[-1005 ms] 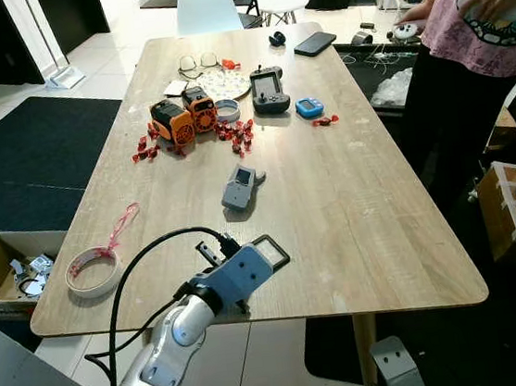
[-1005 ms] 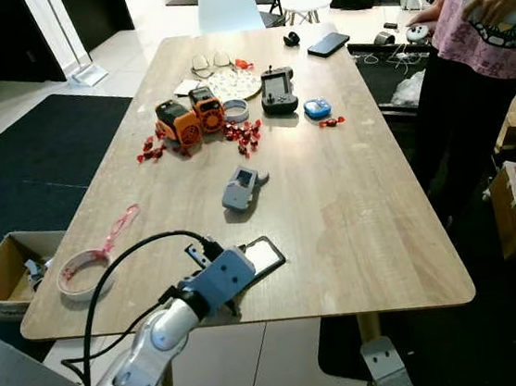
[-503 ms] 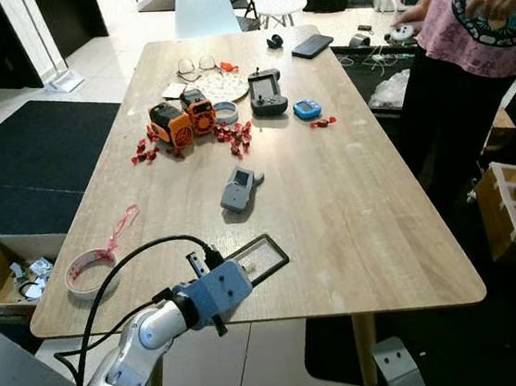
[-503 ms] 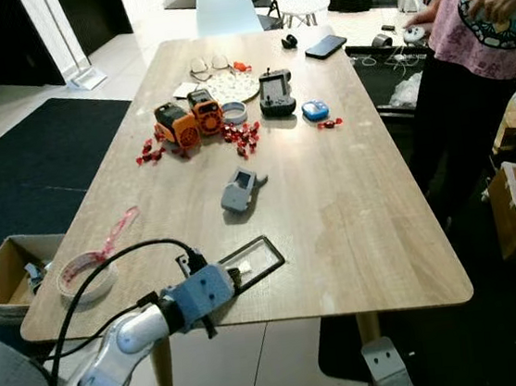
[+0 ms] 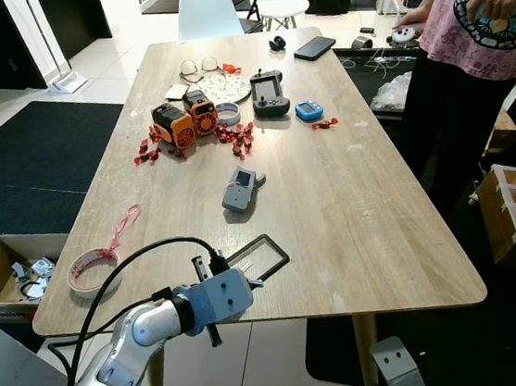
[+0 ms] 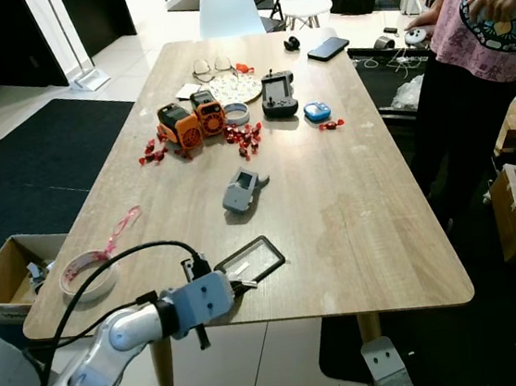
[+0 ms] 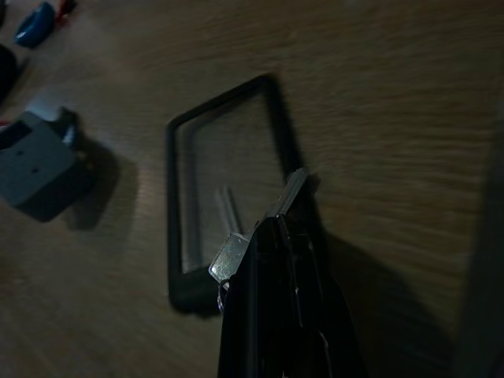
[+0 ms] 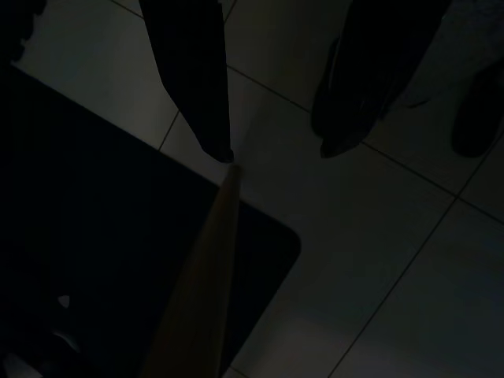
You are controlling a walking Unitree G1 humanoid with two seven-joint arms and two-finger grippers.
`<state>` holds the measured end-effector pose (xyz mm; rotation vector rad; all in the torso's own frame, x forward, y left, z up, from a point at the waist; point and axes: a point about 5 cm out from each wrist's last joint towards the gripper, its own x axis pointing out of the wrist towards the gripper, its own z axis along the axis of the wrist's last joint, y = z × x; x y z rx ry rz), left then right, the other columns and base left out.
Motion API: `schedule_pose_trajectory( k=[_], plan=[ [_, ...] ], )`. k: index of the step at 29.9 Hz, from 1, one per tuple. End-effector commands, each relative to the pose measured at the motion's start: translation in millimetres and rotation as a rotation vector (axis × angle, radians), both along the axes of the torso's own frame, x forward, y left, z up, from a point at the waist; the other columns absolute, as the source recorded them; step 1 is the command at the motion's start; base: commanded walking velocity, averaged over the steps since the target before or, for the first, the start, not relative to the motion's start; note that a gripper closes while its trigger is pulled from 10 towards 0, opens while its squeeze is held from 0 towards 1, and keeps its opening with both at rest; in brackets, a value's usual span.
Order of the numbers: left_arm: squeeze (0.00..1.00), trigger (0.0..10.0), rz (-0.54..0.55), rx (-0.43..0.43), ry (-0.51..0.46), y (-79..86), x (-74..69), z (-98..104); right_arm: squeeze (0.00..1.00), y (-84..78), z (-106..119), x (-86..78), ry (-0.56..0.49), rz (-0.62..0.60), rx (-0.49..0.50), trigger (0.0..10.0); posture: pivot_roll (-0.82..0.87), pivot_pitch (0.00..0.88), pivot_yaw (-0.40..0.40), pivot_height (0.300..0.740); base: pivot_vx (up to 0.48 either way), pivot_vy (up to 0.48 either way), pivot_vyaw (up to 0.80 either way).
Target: Hang keys on a hook
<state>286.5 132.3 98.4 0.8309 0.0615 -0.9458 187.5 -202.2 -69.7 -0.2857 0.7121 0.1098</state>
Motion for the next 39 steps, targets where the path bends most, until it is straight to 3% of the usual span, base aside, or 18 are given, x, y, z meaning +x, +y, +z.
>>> schedule_pose_trajectory(
  k=[1, 6, 18, 23, 39],
  plan=[
    [0.0, 10.0, 0.056, 0.124, 0.096, 19.7, -5.8, -25, 0.0, -2.0, -1, -2.8, 0.008, -0.003, -0.007, 10.0, 0.01, 0.098, -0.002, 0.74, 0.0, 0.0, 0.0],
    [0.0, 10.0, 0.095, 0.134, 0.017, 20.8, 3.8, -16, 0.0, -2.9, -1, -2.9, 0.007, -0.007, -0.009, 10.0, 0.01, 0.099, -0.001, 0.74, 0.0, 0.0, 0.0],
    [0.0, 10.0, 0.046, 0.198, 0.009, 31.2, 1.5, -15, 0.0, -2.3, -1, -3.1, 0.007, -0.007, -0.008, 10.0, 0.01, 0.101, -0.002, 0.74, 0.0, 0.0, 0.0],
    [0.0, 10.0, 0.072, 0.263, -0.003, 48.2, 6.7, -16, 0.0, -2.5, -1, -2.6, 0.006, -0.008, -0.01, 10.0, 0.01, 0.101, -0.001, 0.74, 0.0, 0.0, 0.0],
    [0.0, 10.0, 0.164, 0.326, -0.033, 89.4, 19.8, 1, 0.0, -6.6, 0, -2.6, 0.006, -0.016, -0.018, 10.0, 0.01, 0.103, -0.001, 0.74, 0.0, 0.0, 0.0]
  ],
)
